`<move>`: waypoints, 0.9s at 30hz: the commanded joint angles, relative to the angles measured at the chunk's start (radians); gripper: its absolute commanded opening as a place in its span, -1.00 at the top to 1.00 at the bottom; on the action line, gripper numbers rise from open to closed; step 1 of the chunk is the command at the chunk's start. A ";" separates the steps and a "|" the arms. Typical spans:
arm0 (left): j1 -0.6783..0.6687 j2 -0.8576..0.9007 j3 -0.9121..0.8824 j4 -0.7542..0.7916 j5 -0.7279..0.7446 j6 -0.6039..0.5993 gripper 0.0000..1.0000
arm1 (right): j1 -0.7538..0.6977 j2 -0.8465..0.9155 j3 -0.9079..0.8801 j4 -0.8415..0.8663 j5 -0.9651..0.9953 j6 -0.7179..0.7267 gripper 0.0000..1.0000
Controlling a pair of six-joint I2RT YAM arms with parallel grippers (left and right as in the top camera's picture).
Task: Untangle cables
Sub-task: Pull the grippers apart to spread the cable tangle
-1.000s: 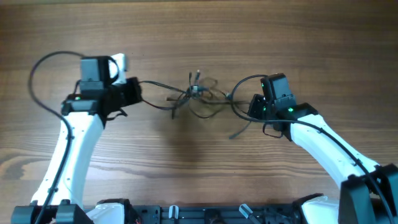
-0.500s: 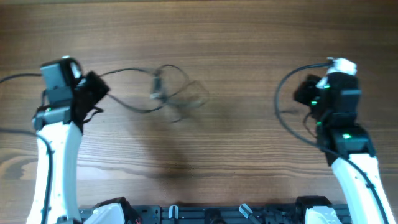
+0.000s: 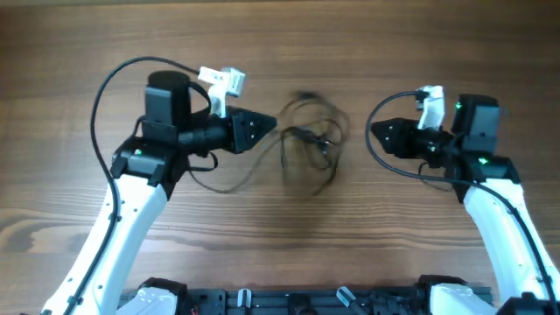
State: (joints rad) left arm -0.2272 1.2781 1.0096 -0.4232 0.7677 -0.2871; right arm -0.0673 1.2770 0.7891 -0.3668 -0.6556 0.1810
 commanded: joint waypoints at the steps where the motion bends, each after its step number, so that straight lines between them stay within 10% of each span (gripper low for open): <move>1: -0.004 0.011 0.005 -0.133 -0.600 -0.054 0.23 | 0.053 0.055 0.021 -0.002 -0.059 -0.025 -0.04; 11: -0.007 0.224 0.004 -0.134 -0.355 -0.061 -0.23 | 0.196 0.206 0.021 0.072 0.175 -0.025 -0.22; 27: -0.200 0.546 0.004 0.006 -0.448 -0.058 -0.32 | 0.205 0.451 0.021 0.357 0.106 0.085 0.68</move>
State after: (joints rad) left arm -0.4084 1.7927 1.0092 -0.4278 0.3405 -0.3496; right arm 0.1322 1.7058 0.7944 -0.0032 -0.5243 0.2604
